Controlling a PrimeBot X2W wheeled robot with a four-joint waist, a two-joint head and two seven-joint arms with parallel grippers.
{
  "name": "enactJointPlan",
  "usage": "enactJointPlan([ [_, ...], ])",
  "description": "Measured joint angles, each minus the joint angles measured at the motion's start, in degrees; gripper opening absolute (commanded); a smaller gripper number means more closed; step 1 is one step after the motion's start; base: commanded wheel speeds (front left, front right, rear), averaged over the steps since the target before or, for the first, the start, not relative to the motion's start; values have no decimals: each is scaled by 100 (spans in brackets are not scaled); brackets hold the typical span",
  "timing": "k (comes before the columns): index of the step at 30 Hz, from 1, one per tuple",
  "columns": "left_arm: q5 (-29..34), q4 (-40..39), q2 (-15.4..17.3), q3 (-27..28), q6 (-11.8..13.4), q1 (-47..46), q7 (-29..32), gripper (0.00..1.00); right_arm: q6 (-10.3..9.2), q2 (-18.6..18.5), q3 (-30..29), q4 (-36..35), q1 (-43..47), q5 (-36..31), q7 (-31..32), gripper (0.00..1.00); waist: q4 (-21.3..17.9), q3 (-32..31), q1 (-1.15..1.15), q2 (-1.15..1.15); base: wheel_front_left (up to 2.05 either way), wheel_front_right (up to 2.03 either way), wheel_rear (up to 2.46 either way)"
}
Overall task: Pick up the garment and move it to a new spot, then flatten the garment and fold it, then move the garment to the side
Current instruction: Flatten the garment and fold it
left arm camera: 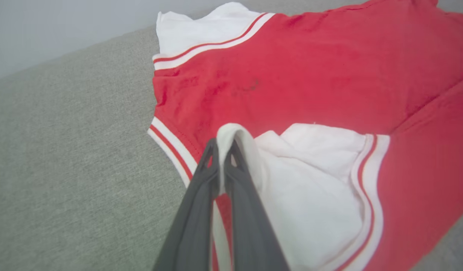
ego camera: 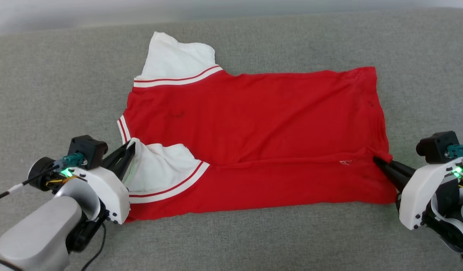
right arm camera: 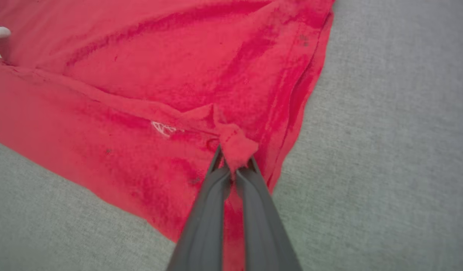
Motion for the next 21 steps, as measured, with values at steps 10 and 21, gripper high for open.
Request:
enactJointPlan([
  [10,-87,1407,-517,-102,-639,-201,-153,0,0,119,389,691,-380,15,-108,0,12,164,0,0,0,0,0],
  [21,-280,1717,-554,-89,-949,-554,87,100,0,69,448,665,-447,151,-469,100,77,-382,-1,0,0,0,0],
])
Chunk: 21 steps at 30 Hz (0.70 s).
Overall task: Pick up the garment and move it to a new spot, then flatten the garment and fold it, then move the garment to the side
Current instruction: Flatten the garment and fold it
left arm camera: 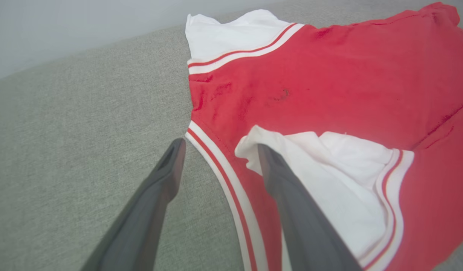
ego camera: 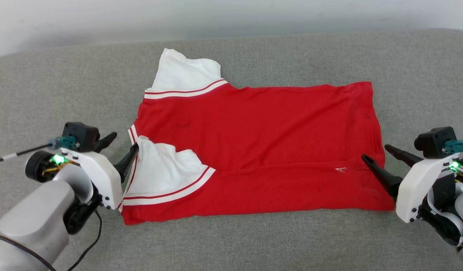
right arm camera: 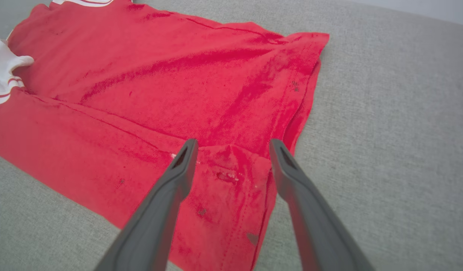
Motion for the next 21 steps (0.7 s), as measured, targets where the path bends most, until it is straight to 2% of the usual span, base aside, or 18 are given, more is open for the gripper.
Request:
enactJointPlan([
  [4,44,-353,347,-91,-10,-215,561,100,0,-20,-70,-152,62,-10,-15,100,28,-112,0,0,0,0,0],
  [12,-59,-1224,1025,-354,-3,-720,2386,100,0,-31,-142,-401,131,-152,60,100,67,-100,0,0,0,0,0],
  [21,-789,-1895,1310,-701,-142,-911,4311,100,0,3,-134,-592,193,-191,286,100,71,-42,0,0,0,0,0],
])
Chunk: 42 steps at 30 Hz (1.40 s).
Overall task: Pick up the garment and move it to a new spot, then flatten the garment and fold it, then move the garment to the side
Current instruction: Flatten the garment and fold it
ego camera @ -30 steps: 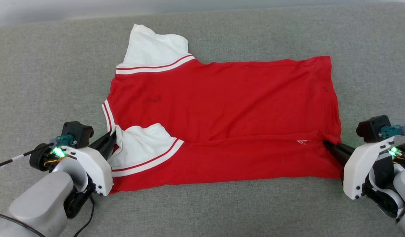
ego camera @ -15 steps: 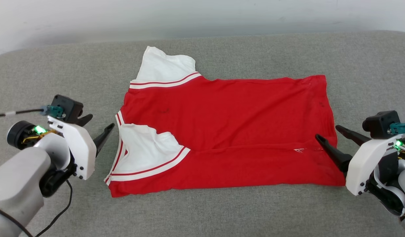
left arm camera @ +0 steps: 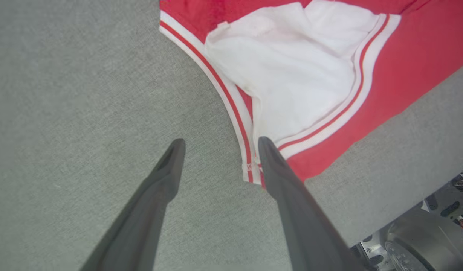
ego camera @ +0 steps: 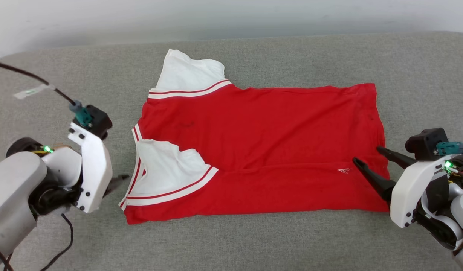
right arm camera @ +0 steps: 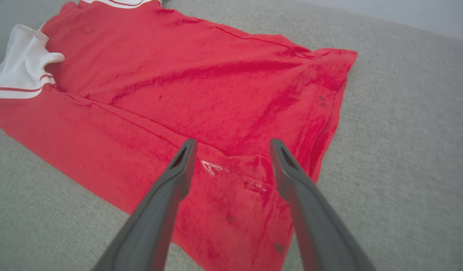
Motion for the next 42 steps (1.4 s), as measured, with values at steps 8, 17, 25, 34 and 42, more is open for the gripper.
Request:
enactJointPlan([
  [8,-314,34,-84,-226,-34,-1,705,100,0,45,115,-53,-5,53,234,100,-67,118,0,0,0,0,0],
  [17,-312,673,-347,-458,-52,109,800,100,0,107,259,-10,-155,62,277,100,-213,326,-1,0,0,0,0],
  [25,-412,924,-541,-566,-77,157,679,0,0,45,325,91,-330,146,222,100,-259,273,-1,0,0,0,0],
  [34,-275,392,-387,-831,-85,44,196,0,0,-889,327,-297,-878,241,1184,100,-129,-59,-1,0,0,0,0],
  [42,-108,-168,-112,-906,-85,-219,-136,0,0,-1639,808,-679,-1154,727,2988,100,-28,-14,-1,0,0,0,0],
])
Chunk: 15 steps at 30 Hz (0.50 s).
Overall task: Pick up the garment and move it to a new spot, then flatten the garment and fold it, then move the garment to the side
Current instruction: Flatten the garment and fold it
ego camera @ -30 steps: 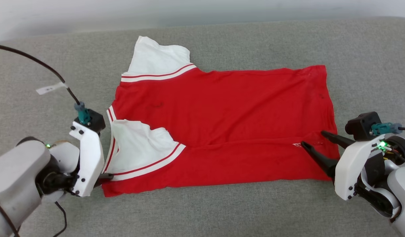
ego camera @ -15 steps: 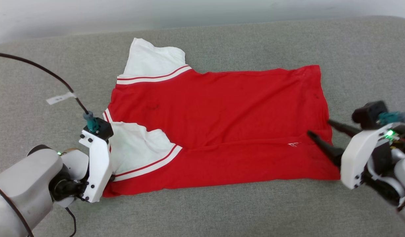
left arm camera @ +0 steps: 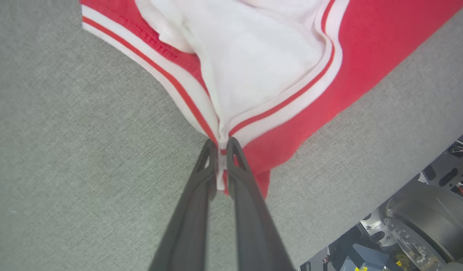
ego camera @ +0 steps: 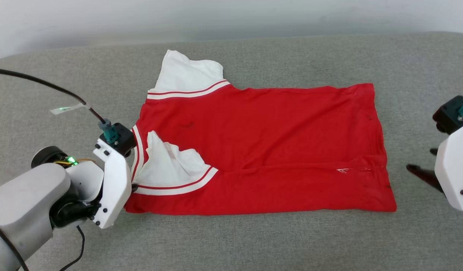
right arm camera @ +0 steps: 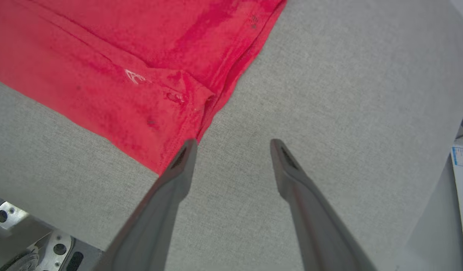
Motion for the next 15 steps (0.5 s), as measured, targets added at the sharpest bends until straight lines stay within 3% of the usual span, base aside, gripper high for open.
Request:
enactJointPlan([
  [7,111,-220,-12,-30,0,-118,-76,0,0,242,86,350,37,486,770,100,110,199,1,0,0,0,0],
  [15,152,-223,-76,-57,0,-196,-111,0,-2,848,32,959,225,590,642,100,261,452,0,0,0,0,0],
])
